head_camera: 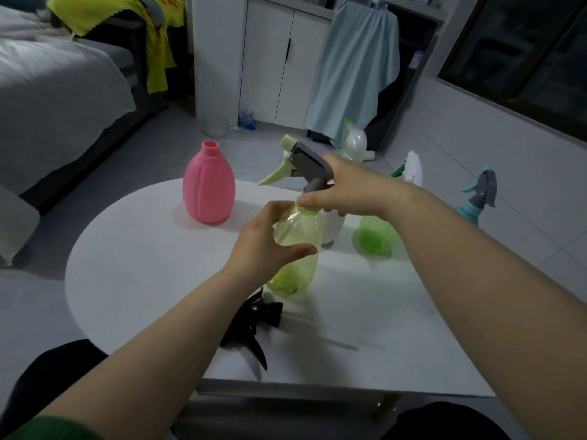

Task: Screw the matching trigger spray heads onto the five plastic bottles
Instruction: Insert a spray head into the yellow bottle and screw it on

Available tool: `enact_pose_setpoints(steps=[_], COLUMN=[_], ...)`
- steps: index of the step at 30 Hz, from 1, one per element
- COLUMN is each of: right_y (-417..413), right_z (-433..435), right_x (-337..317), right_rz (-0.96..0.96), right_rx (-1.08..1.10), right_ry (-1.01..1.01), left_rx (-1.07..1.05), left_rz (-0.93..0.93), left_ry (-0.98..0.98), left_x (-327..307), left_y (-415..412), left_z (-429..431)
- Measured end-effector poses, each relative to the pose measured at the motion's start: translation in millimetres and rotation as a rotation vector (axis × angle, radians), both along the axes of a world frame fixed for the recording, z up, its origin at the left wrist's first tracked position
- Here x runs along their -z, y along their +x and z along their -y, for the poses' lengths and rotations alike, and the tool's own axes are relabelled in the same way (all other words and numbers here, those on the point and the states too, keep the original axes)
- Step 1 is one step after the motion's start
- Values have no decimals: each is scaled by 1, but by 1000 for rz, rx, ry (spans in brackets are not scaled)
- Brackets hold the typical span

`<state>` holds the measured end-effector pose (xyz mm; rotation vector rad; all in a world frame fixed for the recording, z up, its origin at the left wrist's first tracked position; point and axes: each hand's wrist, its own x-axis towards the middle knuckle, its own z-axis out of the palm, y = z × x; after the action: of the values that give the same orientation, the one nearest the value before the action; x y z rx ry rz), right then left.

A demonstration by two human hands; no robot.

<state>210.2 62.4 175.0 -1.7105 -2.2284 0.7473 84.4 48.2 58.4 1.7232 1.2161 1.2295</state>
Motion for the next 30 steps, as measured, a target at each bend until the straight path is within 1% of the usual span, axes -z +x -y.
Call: enact_pose_setpoints(steps=[2, 5, 8, 12, 14, 17, 20, 22, 24, 26, 30], right_y=[4, 6, 3, -3, 0, 7, 9, 7, 3, 4, 21], right_z=[0, 1, 2, 1, 2, 4, 3, 2, 1, 3, 6], right_x=[0, 5, 8, 13, 16, 15, 9, 8, 12, 20, 28], right_rz=[-61, -124, -134, -41, -90, -210, -212, -174, -181, -261, -566], right_rx=[-42, -51, -10, 59, 78, 24, 13, 44, 89, 110, -34], right_ry=[-59, -80, -6, 125, 135, 35, -46, -12, 69, 111, -63], left_rx=[0, 2, 2, -14, -24, 43, 175, 169, 120, 79, 74], left_rz=[-5, -4, -14, -10, -12, -23, -55, -69, -57, -35, -15], left_ry=[-9, -9, 4, 15, 20, -16, -59, -45, -23, -6, 4], left_x=[0, 0, 0, 1, 1, -3, -7, -8, -8, -7, -5], left_y=[-1, 0, 0, 1, 3, 0, -10, -11, -9, -5, -3], left_z=[0, -1, -1, -2, 0, 1, -1, -1, -1, 1, -1])
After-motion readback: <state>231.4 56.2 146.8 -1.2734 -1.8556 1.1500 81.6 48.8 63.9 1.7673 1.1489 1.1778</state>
